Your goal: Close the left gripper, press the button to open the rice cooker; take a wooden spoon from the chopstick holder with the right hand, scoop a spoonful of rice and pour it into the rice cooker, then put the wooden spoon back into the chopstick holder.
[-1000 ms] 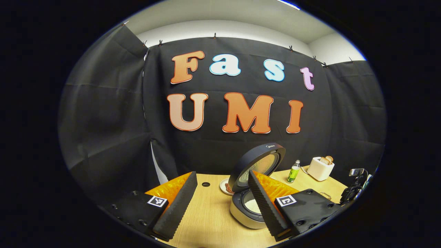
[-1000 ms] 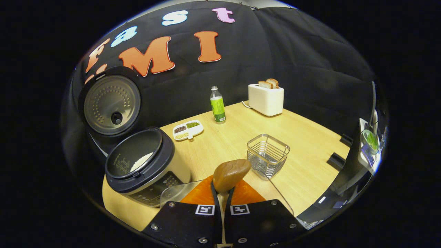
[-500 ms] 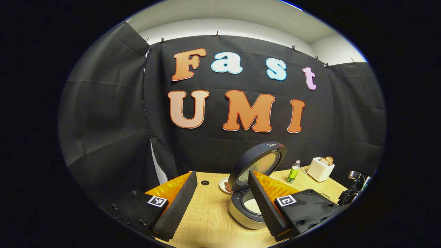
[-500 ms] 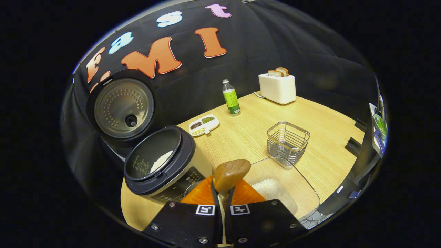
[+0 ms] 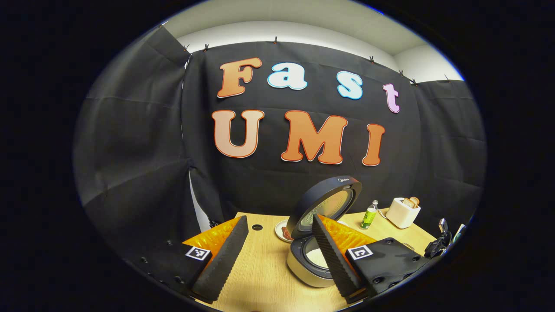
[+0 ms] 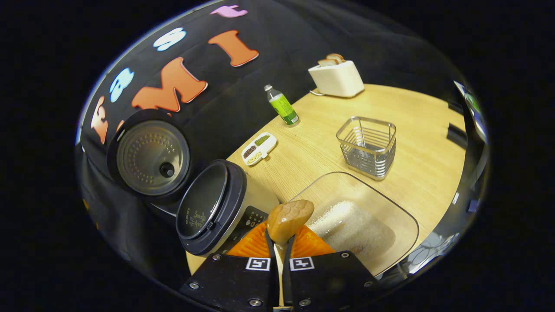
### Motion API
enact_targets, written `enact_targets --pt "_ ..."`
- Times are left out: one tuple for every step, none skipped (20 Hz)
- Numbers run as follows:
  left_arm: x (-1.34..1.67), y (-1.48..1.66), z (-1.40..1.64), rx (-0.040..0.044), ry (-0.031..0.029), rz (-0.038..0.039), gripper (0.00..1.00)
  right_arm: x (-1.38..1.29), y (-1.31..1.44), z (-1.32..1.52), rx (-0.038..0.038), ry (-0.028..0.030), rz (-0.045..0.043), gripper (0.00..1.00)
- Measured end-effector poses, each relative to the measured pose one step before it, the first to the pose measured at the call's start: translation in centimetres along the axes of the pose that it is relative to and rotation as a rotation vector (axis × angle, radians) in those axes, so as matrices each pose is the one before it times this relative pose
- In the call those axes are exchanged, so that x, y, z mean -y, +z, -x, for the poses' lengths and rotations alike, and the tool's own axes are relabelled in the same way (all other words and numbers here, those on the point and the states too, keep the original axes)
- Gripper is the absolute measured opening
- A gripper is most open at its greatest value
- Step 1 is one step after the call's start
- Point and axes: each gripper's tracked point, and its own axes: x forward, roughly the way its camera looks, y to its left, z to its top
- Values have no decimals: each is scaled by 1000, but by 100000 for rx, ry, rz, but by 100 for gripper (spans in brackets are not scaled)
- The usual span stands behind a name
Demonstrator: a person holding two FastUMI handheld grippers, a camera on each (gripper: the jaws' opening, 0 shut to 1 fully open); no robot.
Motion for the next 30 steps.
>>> enact_targets --pt "-72 -62 120 -164 173 -191 97 205 -31 -207 -2509 2059 -5756 2" --pt "-61 -93 88 -164 206 -151 99 521 -16 -186 -2616 1735 -4575 2" --pt "12 26 92 55 275 4 97 298 -182 -359 -2525 2390 -4588 2" --pt "30 30 72 36 104 127 97 135 44 516 -1898 2209 -5041 2" --pt "49 -14 102 5 17 85 99 158 204 173 -1342 2312 -5259 2" --pt "152 154 40 355 -6 -4 97 309 -23 366 -1220 1543 -4930 2" --pt "177 231 -66 367 -4 -34 99 321 259 137 -938 1498 -4642 2" --pt "149 128 15 255 9 -103 97 221 66 92 -577 1492 -4424 2" --pt "108 124 120 411 -35 -134 97 97 156 229 -679 1618 -3995 2" --pt "159 154 19 352 116 -142 99 -140 8 387 -725 1703 -3512 2" --pt "146 162 27 292 40 -230 96 -247 165 264 -831 1577 -2312 2" --pt "122 74 78 248 170 -242 99 -220 55 274 -616 1073 -1038 2" --pt "123 175 44 320 102 -126 99 -131 149 290 -400 589 75 2" --pt "140 144 25 267 80 20 97 0 167 498 -71 304 528 2" --pt "197 25 75 321 59 97 97 -229 301 307 -193 533 64 2" --pt "142 195 51 314 196 175 96 -426 329 472 -60 1013 -479 2" --pt "91 91 -12 353 231 182 96 -444 352 347 -112 1029 -927 2" --pt "46 117 -17 325 286 265 97 -353 381 440 -93 964 -752 7" --pt "28 22 -43 289 210 260 97 -320 408 279 21 631 -561 7" --pt "74 166 -18 352 243 201 97 -344 332 459 147 394 -120 2" --pt "110 152 -19 417 379 69 97 -480 394 225 -56 408 169 2" --pt "9 96 -53 267 597 -247 97 -441 327 475 192 450 179 2" --pt "-6 172 -3 537 797 -1324 97 -463 226 347 -126 547 245 2" --pt "63 335 -123 859 606 -1382 97 -582 248 305 -263 544 -104 2" --pt "208 52 -99 508 69 -821 97 -550 343 151 -365 511 -389 2" --pt "231 49 -67 98 -127 -296 99 -565 61 332 -393 631 -203 2" --pt "58 -103 -120 203 213 -171 100 -519 133 195 -634 346 22 2" --pt "91 124 -106 257 157 444 100 -540 26 122 -793 149 670 2" --pt "264 -131 -102 -137 -237 1001 100 -674 154 56 -313 255 1180 2" --pt "194 -116 -178 -158 -187 1178 100 -862 217 77 -613 754 1356 2"
